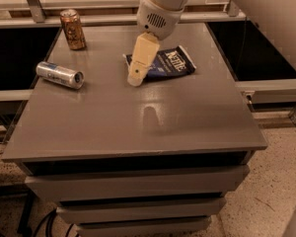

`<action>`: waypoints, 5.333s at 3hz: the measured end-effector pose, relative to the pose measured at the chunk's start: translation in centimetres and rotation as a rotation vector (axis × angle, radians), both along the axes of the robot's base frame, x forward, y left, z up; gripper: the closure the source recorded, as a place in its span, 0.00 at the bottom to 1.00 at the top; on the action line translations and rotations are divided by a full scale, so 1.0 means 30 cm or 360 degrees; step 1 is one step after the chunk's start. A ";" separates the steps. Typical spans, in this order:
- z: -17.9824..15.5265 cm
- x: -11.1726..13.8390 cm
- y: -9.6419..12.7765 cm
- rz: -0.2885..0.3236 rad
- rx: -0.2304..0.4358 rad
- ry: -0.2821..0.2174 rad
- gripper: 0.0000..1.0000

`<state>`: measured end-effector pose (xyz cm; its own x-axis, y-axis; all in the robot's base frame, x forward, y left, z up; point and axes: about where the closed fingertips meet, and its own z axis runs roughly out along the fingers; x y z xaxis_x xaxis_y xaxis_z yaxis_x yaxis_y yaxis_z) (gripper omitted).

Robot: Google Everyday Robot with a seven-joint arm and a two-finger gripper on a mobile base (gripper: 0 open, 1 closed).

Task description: Pick redbull can

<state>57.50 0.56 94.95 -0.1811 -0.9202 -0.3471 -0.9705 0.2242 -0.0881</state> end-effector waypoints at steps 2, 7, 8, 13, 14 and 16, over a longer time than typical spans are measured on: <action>-0.012 0.023 0.126 0.0019 0.0007 0.0009 0.00; -0.049 0.101 0.396 -0.0166 0.0039 -0.0069 0.00; -0.076 0.129 0.466 -0.0171 0.0053 -0.0043 0.00; -0.133 0.167 0.760 -0.0131 0.0152 0.0015 0.00; -0.157 0.157 0.788 -0.0122 0.0165 0.0040 0.00; -0.228 0.140 0.813 -0.0139 0.0177 0.0099 0.00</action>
Offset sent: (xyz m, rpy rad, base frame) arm 0.0112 0.0558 -0.0053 0.0002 0.0036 0.0025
